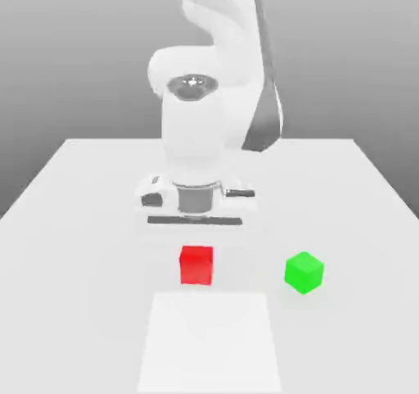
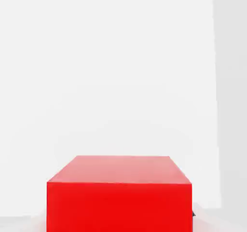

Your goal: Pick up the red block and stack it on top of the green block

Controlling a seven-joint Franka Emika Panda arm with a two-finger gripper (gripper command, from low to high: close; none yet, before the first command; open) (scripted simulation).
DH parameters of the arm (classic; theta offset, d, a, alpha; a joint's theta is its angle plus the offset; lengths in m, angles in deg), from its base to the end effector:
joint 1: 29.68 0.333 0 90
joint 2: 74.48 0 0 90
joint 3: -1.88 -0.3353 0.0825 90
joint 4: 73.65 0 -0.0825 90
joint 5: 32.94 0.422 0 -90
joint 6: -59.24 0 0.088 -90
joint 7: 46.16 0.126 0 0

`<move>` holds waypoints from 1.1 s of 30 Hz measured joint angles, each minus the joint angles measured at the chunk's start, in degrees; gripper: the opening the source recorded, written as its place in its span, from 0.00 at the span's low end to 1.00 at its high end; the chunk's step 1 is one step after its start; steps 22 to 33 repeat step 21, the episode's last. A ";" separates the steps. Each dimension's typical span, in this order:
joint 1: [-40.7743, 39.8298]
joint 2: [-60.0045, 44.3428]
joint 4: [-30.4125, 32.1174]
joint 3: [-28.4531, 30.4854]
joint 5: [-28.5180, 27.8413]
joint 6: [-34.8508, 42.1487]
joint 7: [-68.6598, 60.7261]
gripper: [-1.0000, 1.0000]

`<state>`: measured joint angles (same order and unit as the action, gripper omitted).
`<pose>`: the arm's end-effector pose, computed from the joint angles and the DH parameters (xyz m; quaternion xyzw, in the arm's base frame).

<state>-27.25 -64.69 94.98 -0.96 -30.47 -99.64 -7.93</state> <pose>0.3404 0.0283 0.1877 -0.9529 0.3032 0.0010 0.0034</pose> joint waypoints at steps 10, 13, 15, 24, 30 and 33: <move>21.86 8.02 2.83 -7.80 4.96 5.18 -16.06 0.00; 22.30 3.80 2.81 -8.89 4.09 0.98 -16.29 0.00; 21.69 -0.06 2.69 -9.35 2.87 -2.75 -15.55 0.00; 20.47 -7.79 2.45 -9.37 -1.01 -10.16 -12.98 1.00; 20.47 -7.79 2.45 -9.37 -1.01 -10.16 -12.98 1.00; 20.47 -7.79 2.45 -9.37 -1.01 -10.16 -12.98 1.00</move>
